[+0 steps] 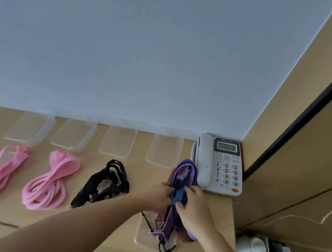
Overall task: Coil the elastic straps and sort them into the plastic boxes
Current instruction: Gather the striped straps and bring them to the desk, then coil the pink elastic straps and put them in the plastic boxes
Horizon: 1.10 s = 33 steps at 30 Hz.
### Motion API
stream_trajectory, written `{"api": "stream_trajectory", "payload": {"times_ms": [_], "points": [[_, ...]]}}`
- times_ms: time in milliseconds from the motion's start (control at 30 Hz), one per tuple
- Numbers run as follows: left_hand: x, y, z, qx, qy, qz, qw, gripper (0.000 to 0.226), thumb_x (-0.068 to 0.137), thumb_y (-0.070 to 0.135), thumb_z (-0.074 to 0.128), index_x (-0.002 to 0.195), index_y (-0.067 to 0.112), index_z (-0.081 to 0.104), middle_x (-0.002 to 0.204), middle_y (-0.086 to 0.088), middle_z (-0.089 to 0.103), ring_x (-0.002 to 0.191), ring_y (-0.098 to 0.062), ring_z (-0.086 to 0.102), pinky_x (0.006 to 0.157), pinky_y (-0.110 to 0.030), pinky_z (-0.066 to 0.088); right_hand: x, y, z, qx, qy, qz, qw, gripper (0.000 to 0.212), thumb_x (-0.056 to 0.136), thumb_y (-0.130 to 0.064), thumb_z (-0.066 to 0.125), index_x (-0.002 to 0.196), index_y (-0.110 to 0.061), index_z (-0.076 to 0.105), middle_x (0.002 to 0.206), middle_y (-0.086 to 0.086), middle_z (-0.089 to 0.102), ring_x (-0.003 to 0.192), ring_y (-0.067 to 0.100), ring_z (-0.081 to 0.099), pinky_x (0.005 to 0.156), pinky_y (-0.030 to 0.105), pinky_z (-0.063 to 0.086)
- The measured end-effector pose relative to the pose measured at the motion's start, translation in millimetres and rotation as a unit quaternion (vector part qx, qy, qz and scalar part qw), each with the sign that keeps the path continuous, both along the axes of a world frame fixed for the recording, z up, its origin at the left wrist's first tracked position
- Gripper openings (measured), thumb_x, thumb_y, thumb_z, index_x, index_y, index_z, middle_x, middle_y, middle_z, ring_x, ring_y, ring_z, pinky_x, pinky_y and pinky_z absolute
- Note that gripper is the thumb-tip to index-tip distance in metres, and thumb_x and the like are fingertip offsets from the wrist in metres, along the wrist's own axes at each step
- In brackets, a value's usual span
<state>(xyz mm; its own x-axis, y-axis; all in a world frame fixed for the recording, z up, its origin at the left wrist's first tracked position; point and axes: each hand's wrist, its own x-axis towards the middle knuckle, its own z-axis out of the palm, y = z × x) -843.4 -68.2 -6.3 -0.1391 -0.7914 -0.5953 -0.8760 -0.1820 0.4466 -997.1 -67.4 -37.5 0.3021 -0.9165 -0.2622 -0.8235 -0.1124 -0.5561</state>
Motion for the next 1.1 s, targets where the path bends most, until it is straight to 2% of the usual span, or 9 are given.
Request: {"api": "stream_trajectory", "payload": {"times_ms": [133, 233, 400, 567, 700, 800, 933, 1000, 1100], "points": [[14, -1, 11, 0.008, 0.016, 0.017, 1.000, 0.045, 0.099, 0.016, 0.040, 0.143, 0.011, 0.050, 0.147, -0.013, 0.048, 0.133, -0.028, 0.046, 0.110, -0.035, 0.037, 0, -5, 5, 0.011, 0.040, 0.010, 0.999, 0.058, 0.095, -0.034, 0.054, 0.147, -0.012, 0.040, 0.146, 0.003, 0.039, 0.132, 0.021, 0.042, 0.109, 0.034, 0.038], [34, 4, 26, -0.020, 0.035, 0.040, 0.998, 0.046, 0.102, 0.020, 0.041, 0.147, 0.013, 0.044, 0.152, -0.007, 0.043, 0.139, -0.024, 0.041, 0.112, -0.033, 0.032, 2, -5, 14, 0.009, 0.077, 0.002, 0.997, 0.057, 0.095, -0.036, 0.052, 0.146, -0.013, 0.041, 0.145, 0.004, 0.041, 0.131, 0.023, 0.041, 0.108, 0.035, 0.039], [98, 32, 58, -0.092, 0.048, 0.083, 0.991, 0.046, 0.101, 0.022, 0.045, 0.146, 0.015, 0.045, 0.152, -0.005, 0.044, 0.137, -0.022, 0.043, 0.112, -0.033, 0.035, 37, 1, 45, -0.068, 0.106, -0.012, 0.992, 0.053, 0.094, -0.037, 0.054, 0.142, -0.017, 0.046, 0.144, 0.005, 0.043, 0.131, 0.025, 0.041, 0.108, 0.036, 0.037], [196, 96, 84, -0.155, 0.041, 0.148, 0.976, 0.047, 0.098, 0.026, 0.050, 0.144, 0.019, 0.047, 0.147, -0.003, 0.049, 0.128, -0.021, 0.052, 0.105, -0.030, 0.040, 132, 38, 79, -0.104, 0.097, 0.056, 0.988, 0.054, 0.093, -0.036, 0.053, 0.142, -0.015, 0.045, 0.145, 0.006, 0.041, 0.132, 0.029, 0.039, 0.108, 0.039, 0.035], [291, 172, 89, -0.184, 0.024, 0.219, 0.958, 0.048, 0.095, 0.034, 0.052, 0.142, 0.022, 0.049, 0.133, -0.001, 0.061, 0.106, -0.018, 0.064, 0.090, -0.029, 0.050, 229, 85, 99, -0.111, 0.068, 0.118, 0.984, 0.053, 0.093, -0.041, 0.055, 0.140, -0.019, 0.046, 0.143, 0.003, 0.040, 0.133, 0.026, 0.037, 0.108, 0.037, 0.036], [353, 227, 88, -0.193, 0.018, 0.283, 0.939, 0.050, 0.094, 0.025, 0.054, 0.143, 0.018, 0.049, 0.136, -0.004, 0.059, 0.094, -0.017, 0.062, 0.080, -0.027, 0.050, 300, 119, 111, -0.125, 0.055, 0.178, 0.975, 0.048, 0.091, -0.037, 0.055, 0.136, -0.018, 0.050, 0.139, 0.005, 0.045, 0.127, 0.027, 0.041, 0.103, 0.036, 0.036], [411, 278, 87, -0.219, 0.044, 0.363, 0.904, 0.044, 0.093, 0.018, 0.057, 0.136, 0.013, 0.055, 0.133, -0.011, 0.054, 0.099, -0.018, 0.056, 0.073, -0.024, 0.044, 369, 162, 119, -0.121, 0.025, 0.244, 0.962, 0.053, 0.093, -0.038, 0.056, 0.141, -0.018, 0.047, 0.148, 0.003, 0.037, 0.137, 0.024, 0.032, 0.110, 0.034, 0.029], [430, 295, 84, -0.227, 0.053, 0.382, 0.894, 0.042, 0.093, 0.019, 0.058, 0.135, 0.012, 0.056, 0.135, -0.010, 0.054, 0.107, -0.016, 0.051, 0.080, -0.024, 0.038, 393, 179, 119, -0.129, 0.017, 0.274, 0.953, 0.051, 0.093, -0.041, 0.056, 0.137, -0.019, 0.049, 0.146, 0.001, 0.039, 0.136, 0.022, 0.033, 0.107, 0.032, 0.029], [453, 307, 73, -0.218, 0.062, 0.401, 0.888, 0.042, 0.093, 0.017, 0.058, 0.135, 0.013, 0.056, 0.138, -0.008, 0.053, 0.117, -0.018, 0.051, 0.087, -0.025, 0.037, 422, 195, 117, -0.124, -0.006, 0.301, 0.946, 0.046, 0.093, -0.044, 0.057, 0.131, -0.020, 0.053, 0.139, -0.001, 0.045, 0.128, 0.021, 0.042, 0.103, 0.033, 0.038]]}}
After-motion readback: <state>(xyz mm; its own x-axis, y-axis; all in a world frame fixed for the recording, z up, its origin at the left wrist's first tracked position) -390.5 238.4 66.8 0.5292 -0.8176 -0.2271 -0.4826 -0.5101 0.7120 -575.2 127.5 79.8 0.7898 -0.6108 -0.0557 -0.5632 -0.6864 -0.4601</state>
